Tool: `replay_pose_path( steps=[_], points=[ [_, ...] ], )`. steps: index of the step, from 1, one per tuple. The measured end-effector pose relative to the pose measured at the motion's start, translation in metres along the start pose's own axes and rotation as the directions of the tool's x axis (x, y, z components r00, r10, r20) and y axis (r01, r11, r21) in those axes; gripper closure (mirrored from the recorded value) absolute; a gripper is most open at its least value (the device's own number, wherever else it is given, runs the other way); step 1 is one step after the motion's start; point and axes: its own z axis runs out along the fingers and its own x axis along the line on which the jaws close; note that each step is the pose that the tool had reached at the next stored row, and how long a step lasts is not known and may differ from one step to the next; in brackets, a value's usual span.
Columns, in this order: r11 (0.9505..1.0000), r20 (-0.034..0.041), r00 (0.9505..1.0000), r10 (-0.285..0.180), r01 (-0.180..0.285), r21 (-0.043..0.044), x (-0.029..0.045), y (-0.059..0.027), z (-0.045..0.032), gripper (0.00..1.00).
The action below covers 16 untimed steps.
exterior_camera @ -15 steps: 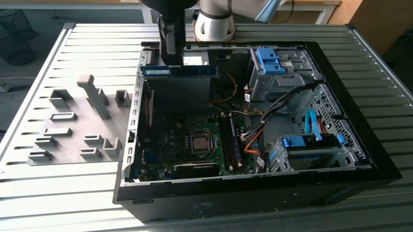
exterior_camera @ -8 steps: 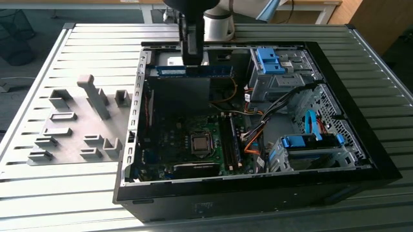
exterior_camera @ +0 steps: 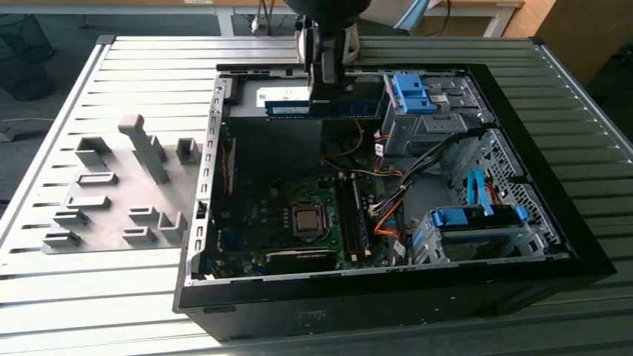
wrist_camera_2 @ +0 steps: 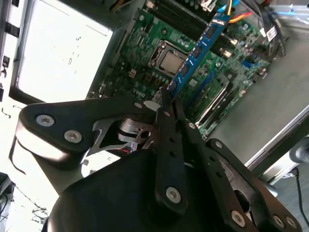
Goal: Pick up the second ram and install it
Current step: 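Pick up the second ram and move it above second insertion slot, then insert the second ram into the second slot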
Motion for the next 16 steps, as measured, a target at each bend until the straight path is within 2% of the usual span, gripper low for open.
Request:
replay_pose_path(
  steps=[16],
  points=[
    [1.0, 0.0001, 1.0, 0.002, -0.002, 0.0, -0.0001, -0.0005, 0.0, 0.86]
  ],
)
